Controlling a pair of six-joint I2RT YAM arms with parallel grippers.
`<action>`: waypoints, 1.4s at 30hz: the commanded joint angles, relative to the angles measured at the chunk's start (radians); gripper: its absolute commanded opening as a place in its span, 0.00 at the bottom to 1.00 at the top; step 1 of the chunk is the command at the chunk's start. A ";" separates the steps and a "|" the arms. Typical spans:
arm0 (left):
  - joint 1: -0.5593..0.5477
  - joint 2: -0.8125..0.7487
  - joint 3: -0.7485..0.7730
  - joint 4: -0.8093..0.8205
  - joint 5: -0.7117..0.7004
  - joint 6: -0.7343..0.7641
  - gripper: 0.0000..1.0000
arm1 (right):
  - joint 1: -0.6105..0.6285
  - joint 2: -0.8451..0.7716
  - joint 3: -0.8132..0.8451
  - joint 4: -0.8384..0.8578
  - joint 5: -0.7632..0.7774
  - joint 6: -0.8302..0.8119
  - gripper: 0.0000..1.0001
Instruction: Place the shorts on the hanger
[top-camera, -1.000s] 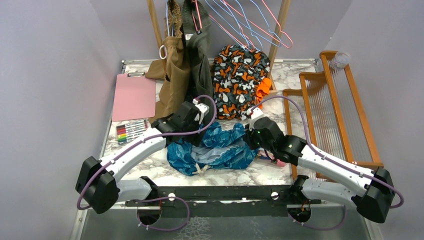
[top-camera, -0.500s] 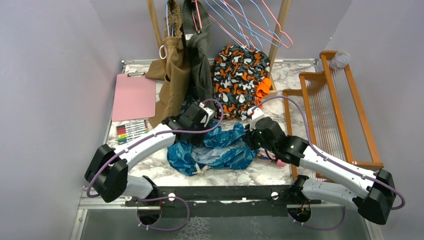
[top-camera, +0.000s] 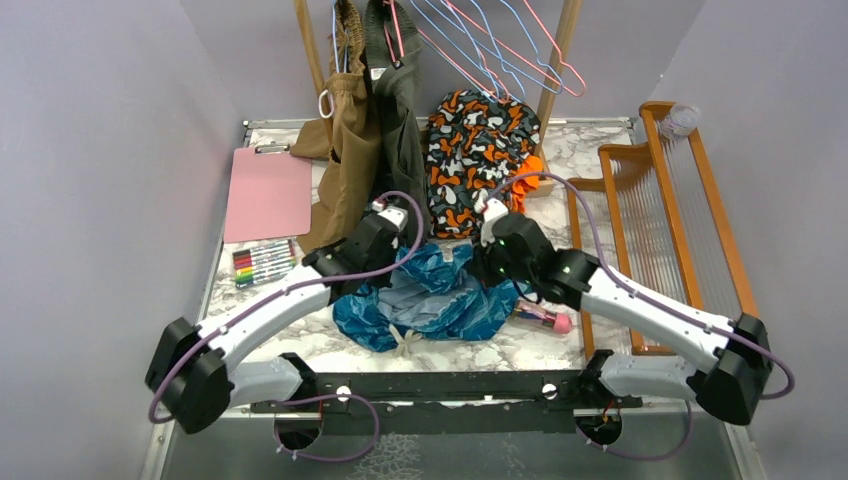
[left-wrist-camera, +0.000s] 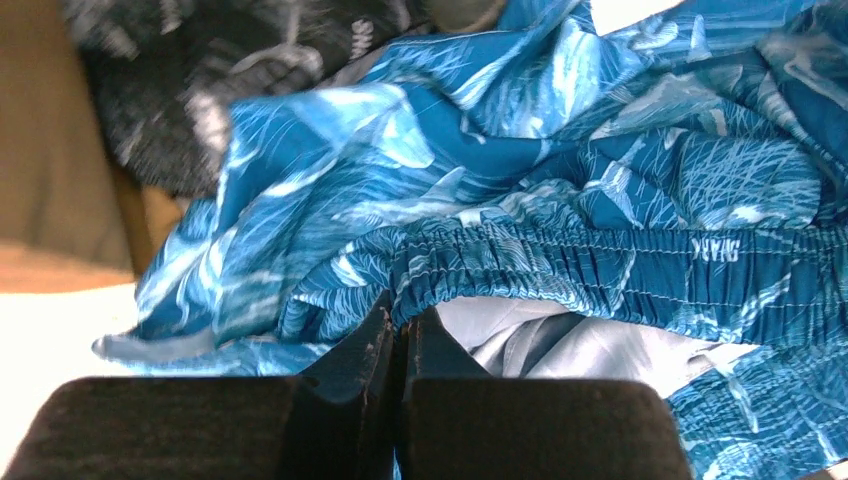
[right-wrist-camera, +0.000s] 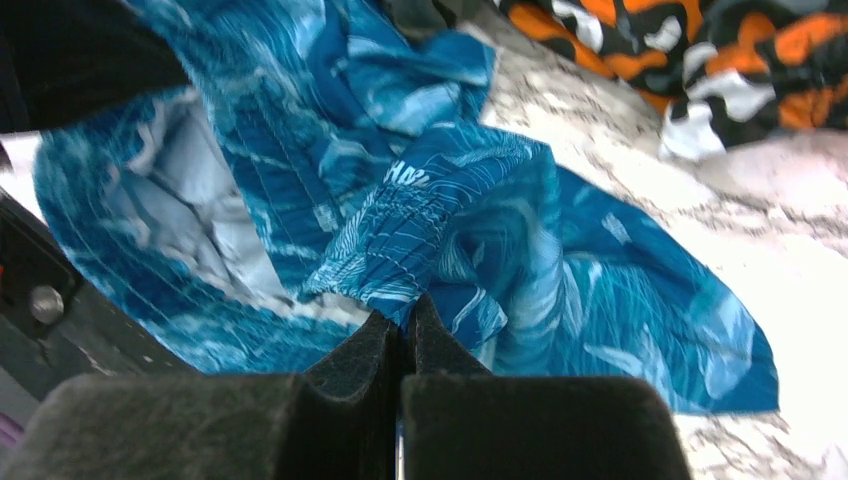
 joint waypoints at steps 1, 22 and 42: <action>-0.003 -0.153 -0.100 0.053 -0.131 -0.295 0.00 | 0.003 0.145 0.153 -0.049 -0.049 0.063 0.01; 0.001 -0.178 -0.153 -0.053 -0.317 -0.737 0.00 | -0.081 0.483 0.308 -0.055 -0.214 0.148 0.53; 0.009 -0.110 -0.101 -0.066 -0.307 -0.726 0.00 | -0.080 0.154 -0.030 -0.039 -0.147 0.161 0.58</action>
